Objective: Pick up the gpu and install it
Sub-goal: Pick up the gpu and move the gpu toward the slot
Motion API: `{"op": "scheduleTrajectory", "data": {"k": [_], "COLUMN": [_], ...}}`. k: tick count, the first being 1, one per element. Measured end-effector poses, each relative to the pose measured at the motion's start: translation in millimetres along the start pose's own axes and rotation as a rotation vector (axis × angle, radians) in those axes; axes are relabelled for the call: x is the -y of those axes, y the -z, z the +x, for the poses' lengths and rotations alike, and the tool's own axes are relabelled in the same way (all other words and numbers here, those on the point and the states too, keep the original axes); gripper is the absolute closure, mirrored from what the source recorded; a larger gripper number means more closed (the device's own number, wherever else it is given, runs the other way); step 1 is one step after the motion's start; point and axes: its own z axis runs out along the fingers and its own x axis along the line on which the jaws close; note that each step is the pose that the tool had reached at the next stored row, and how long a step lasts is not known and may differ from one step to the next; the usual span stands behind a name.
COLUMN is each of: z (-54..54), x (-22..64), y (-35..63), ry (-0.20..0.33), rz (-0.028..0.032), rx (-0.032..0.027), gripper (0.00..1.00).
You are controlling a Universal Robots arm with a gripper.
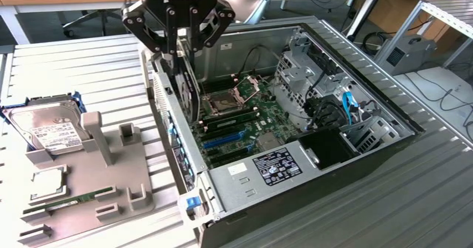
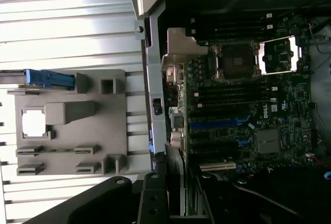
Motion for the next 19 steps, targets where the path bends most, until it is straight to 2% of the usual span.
{"op": "scheduleTrajectory", "data": {"k": [10, 19], "z": [-7.0, -18.8], "x": [-0.5, -1.4], "y": [-0.4, -1.5], "ry": [0.000, 0.000], "rz": [0.0002, 0.0003], "rx": [0.0000, 0.0000], "gripper": [0.73, 0.73]}}
